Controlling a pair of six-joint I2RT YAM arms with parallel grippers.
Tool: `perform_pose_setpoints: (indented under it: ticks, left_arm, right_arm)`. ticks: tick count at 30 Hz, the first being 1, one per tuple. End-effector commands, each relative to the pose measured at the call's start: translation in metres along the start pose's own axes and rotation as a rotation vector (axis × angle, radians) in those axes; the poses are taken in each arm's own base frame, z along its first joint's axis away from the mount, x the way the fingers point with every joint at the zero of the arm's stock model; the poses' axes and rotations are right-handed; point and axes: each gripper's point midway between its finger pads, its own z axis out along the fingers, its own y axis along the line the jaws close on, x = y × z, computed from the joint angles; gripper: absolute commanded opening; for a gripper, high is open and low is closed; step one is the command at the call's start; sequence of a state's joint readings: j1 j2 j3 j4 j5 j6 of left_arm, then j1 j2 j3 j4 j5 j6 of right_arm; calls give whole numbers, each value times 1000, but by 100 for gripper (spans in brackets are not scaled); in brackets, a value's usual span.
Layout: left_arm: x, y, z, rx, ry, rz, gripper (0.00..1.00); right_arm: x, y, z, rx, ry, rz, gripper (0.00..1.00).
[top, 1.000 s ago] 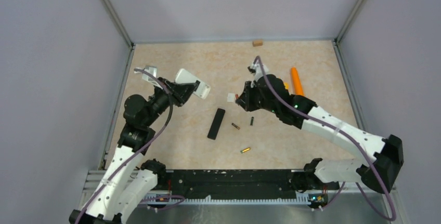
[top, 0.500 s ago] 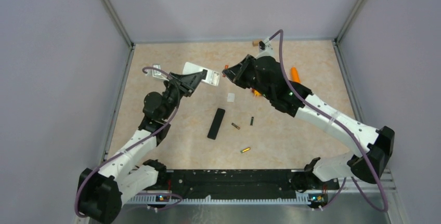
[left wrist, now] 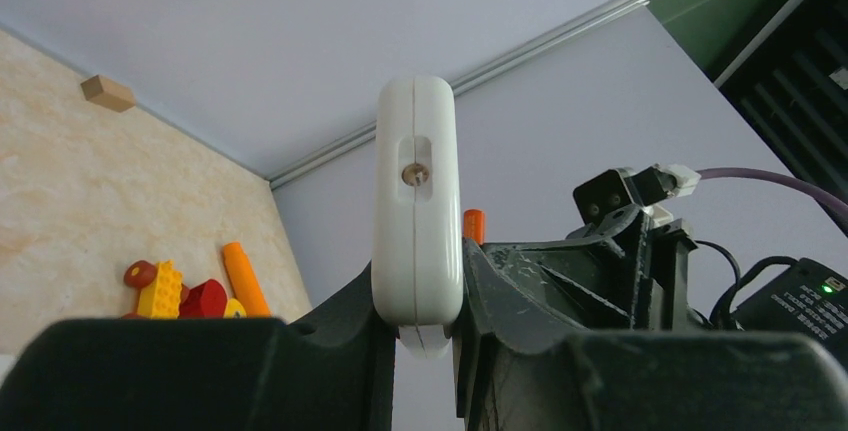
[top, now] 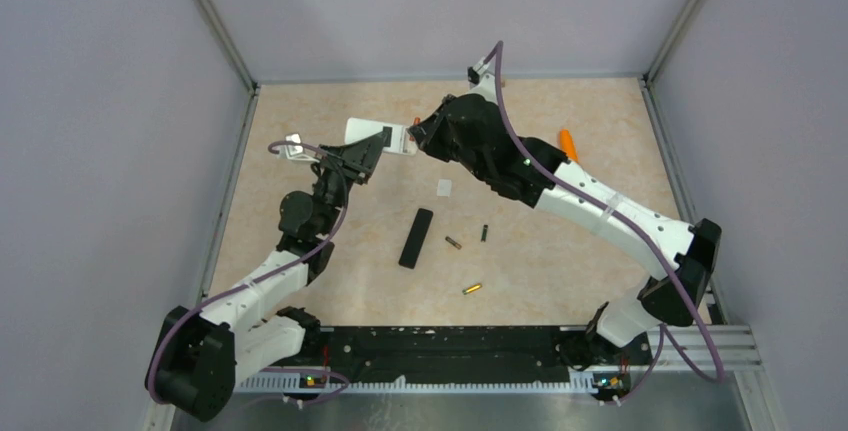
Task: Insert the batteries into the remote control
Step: Load the battery into the remote control.
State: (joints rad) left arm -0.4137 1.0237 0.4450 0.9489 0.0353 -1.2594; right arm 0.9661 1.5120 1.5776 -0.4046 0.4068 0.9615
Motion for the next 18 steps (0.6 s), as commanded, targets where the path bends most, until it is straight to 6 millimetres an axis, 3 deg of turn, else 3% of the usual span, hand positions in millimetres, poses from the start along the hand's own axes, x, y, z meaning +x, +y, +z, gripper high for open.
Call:
perform_pose_setpoints:
  ticks: [1,14,18]
  left_arm:
    - [-11,-33,-3,140,-58,9,0]
    - [-3,-36,-5,183,-24,-16,0]
    - [-5,-33,-5,171,-35,-15,0]
  right_arm:
    - [-14,7,-3,36,-30,-24,2]
    - [2,15,7,57,74,-88,11]
    - [4,11,6,72,83,-92,19]
